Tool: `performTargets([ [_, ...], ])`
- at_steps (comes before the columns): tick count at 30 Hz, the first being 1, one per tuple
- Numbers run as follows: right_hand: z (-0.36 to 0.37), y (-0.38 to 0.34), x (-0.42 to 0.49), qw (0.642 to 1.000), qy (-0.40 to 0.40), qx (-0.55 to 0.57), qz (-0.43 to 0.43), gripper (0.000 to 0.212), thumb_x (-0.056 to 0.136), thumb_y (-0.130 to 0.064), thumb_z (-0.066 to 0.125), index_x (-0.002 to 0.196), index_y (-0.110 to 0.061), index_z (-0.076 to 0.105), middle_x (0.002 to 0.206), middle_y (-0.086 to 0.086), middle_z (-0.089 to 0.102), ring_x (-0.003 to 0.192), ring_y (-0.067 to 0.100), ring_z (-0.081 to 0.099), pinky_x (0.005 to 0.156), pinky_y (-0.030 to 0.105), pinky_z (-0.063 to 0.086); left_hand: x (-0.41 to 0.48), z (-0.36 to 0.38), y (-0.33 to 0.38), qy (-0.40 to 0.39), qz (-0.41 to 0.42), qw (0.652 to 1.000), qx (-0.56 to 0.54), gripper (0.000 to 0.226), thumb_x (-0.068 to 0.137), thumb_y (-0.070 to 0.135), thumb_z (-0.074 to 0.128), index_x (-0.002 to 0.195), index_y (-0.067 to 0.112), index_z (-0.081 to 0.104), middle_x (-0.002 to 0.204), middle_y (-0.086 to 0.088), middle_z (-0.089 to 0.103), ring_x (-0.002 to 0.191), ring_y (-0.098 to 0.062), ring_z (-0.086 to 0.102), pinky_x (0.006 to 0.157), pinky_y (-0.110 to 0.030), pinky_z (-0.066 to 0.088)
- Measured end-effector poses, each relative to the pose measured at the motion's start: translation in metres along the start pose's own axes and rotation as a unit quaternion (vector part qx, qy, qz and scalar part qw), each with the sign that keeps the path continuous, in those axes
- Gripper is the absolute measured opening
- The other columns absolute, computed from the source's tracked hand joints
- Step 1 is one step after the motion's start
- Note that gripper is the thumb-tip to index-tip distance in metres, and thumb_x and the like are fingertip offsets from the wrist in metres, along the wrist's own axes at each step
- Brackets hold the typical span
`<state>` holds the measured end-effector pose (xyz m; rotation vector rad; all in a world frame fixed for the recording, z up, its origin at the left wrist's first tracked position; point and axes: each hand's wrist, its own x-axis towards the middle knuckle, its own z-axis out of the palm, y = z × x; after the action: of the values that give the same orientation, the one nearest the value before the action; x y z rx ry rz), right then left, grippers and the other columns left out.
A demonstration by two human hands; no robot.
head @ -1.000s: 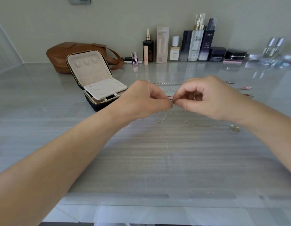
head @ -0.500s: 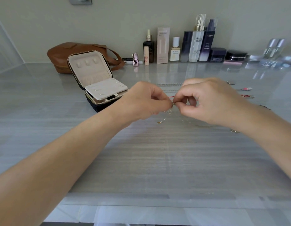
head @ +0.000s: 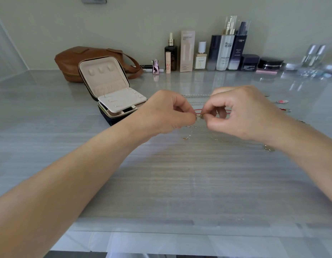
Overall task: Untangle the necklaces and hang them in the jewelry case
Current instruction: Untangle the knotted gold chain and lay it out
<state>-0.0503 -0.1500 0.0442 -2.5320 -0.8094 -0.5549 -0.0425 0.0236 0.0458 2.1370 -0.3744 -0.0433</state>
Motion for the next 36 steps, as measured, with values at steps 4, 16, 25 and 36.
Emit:
performTargets([
  [4, -0.0006, 0.0005, 0.0008, 0.999, -0.015, 0.041, 0.021, 0.007, 0.073, -0.019, 0.063, 0.069, -0.019, 0.069, 0.062, -0.013, 0.057, 0.067, 0.01, 0.052, 0.063, 0.026, 0.043, -0.001, 0.0, 0.0003, 0.004, 0.009, 1.0, 0.0, 0.018, 0.077, 0.007, 0.067, 0.066, 0.021, 0.064, 0.052, 0.009, 0.053, 0.042, 0.0, 0.044, 0.038, -0.011, 0.032],
  [16, -0.0002, 0.0033, 0.0012, 0.994, -0.034, 0.082, 0.058, 0.013, 0.076, -0.026, 0.06, 0.075, -0.019, 0.07, 0.068, -0.001, 0.067, 0.065, 0.012, 0.056, 0.061, 0.024, 0.042, -0.0057, 0.0027, 0.0021, 0.02, 0.061, 0.997, 0.031, 0.013, 0.077, 0.015, 0.07, 0.066, 0.02, 0.067, 0.056, 0.006, 0.055, 0.041, -0.002, 0.042, 0.036, -0.013, 0.031],
  [25, 0.0007, 0.0039, 0.0015, 0.994, -0.035, 0.084, 0.055, 0.009, 0.079, -0.022, 0.062, 0.075, -0.019, 0.07, 0.066, -0.002, 0.065, 0.065, 0.012, 0.055, 0.059, 0.021, 0.041, -0.0048, 0.0021, 0.0011, 0.035, 0.088, 0.995, 0.028, 0.019, 0.078, 0.011, 0.069, 0.063, 0.022, 0.063, 0.048, 0.013, 0.051, 0.036, -0.001, 0.041, 0.035, -0.01, 0.027],
  [36, 0.0021, 0.0044, 0.0026, 0.999, 0.041, 0.024, -0.019, 0.004, 0.078, -0.016, 0.069, 0.078, -0.02, 0.071, 0.065, -0.017, 0.051, 0.071, 0.013, 0.051, 0.06, 0.016, 0.038, -0.0036, 0.0024, 0.0006, 0.025, 0.08, 0.996, 0.031, 0.016, 0.08, 0.011, 0.067, 0.067, 0.019, 0.063, 0.061, 0.004, 0.053, 0.036, 0.0, 0.041, 0.036, -0.008, 0.026],
])
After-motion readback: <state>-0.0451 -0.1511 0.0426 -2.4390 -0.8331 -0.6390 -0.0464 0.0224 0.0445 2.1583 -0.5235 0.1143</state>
